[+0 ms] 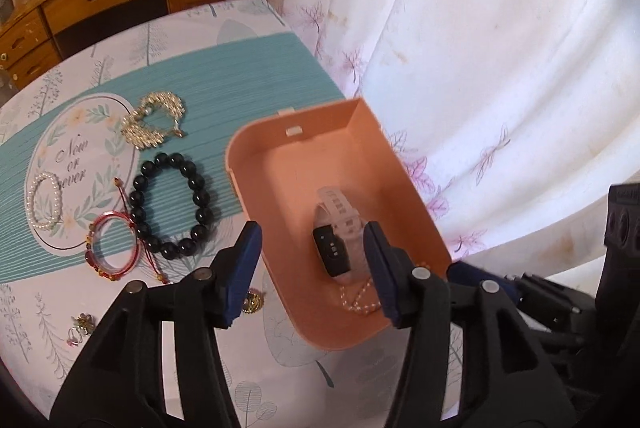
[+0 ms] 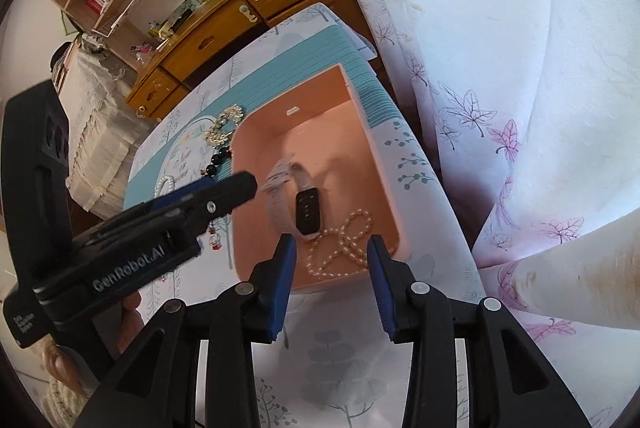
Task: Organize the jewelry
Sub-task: 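Withdraw both open grippers from the tray back over the cloth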
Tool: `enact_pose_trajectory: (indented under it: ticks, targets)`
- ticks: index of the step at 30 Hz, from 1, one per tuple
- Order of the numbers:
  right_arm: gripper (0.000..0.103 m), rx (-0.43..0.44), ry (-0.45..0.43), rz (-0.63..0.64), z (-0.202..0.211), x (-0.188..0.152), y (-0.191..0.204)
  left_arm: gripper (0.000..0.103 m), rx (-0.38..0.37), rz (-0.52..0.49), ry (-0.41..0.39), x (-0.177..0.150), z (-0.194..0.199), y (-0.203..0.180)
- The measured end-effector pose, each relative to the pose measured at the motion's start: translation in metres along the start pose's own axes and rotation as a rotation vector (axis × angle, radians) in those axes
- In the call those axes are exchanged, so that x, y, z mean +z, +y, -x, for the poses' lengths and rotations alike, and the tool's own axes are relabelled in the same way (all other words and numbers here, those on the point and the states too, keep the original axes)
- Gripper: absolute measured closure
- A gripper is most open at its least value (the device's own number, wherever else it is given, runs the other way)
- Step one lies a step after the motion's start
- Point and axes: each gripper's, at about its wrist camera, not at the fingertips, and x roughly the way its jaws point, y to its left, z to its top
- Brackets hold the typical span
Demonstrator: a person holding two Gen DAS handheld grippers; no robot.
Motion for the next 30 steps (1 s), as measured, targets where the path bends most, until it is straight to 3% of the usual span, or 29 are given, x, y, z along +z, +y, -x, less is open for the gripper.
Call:
enact_pose_trajectory:
  ticks: [6,15,23,30]
  targets:
    - [0.066,-0.007,-0.006,0.013,0.012,0.003,0.014,0.053,0.029,0.021,-0.009,0.005,0.006,0.007]
    - [0.066,-0.012,-0.039,0.134,0.005,0.002,0.048,0.053,0.118,-0.001,-0.091,-0.008,0.045,0.026]
    - [0.075,-0.002,-0.031,0.165,-0.013,0.004,0.061,0.053,0.162,0.017,-0.099,-0.048,0.071,0.054]
    - [0.076,-0.007,-0.042,0.214,-0.016,0.0,0.081,0.053,0.164,0.128,-0.114,-0.089,0.095,0.1]
